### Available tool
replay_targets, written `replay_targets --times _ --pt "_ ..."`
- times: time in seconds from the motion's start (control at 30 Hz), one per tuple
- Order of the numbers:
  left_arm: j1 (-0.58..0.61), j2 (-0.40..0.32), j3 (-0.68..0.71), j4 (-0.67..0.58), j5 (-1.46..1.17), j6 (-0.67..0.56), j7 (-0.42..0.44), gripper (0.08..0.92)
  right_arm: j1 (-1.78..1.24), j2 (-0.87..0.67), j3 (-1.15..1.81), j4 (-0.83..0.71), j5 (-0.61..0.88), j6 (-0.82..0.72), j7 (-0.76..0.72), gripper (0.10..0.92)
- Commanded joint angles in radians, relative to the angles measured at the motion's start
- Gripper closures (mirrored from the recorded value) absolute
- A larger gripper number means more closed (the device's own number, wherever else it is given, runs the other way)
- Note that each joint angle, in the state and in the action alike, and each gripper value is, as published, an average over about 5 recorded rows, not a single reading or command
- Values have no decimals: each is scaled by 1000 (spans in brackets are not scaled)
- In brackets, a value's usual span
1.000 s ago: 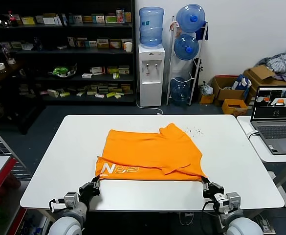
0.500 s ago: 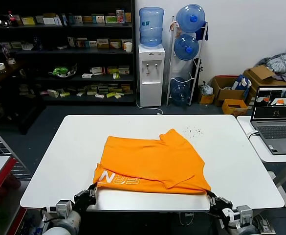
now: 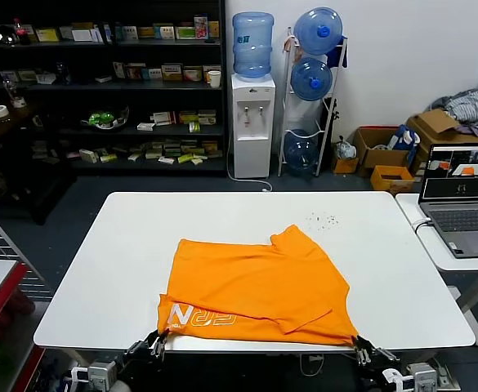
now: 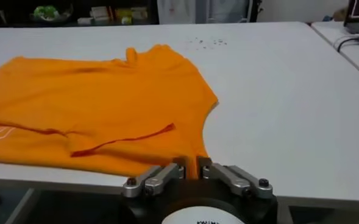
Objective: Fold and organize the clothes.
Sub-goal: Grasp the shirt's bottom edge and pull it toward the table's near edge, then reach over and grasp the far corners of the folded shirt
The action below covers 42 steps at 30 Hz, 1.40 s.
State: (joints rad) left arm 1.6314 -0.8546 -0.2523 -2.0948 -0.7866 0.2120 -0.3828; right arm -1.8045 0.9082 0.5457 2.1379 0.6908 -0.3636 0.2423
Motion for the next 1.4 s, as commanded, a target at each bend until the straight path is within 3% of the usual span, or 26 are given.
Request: replay_targets --times 0.03,0.17,0.27,0.5,0.7,0.97,1.4 --pt "54 45 -44 -95 -20 19 -19 587 -18 -28 63 61 9 -7 13 633" --pt "-13 59 -73 -94 -34 20 -16 475 85 -55 79 55 39 0 3 512" --pt "-157 39 -72 -29 -51 13 9 388 278 -55 22 -13 61 5 2 425" --pt "-576 -103 29 358 -37 -49 141 203 818 59 -233 -386 125 -30 35 239" --pt "-788 -170 135 639 -28 -69 224 178 1083 162 -395 -694 93 -44 21 203" --pt "-891 -239 192 846 -19 -56 249 177 1218 263 -461 -911 50 -62 -22 203" --pt "-880 -240 216 846 -12 -33 244 177 1216 312 -482 -981 27 -97 -45 203"
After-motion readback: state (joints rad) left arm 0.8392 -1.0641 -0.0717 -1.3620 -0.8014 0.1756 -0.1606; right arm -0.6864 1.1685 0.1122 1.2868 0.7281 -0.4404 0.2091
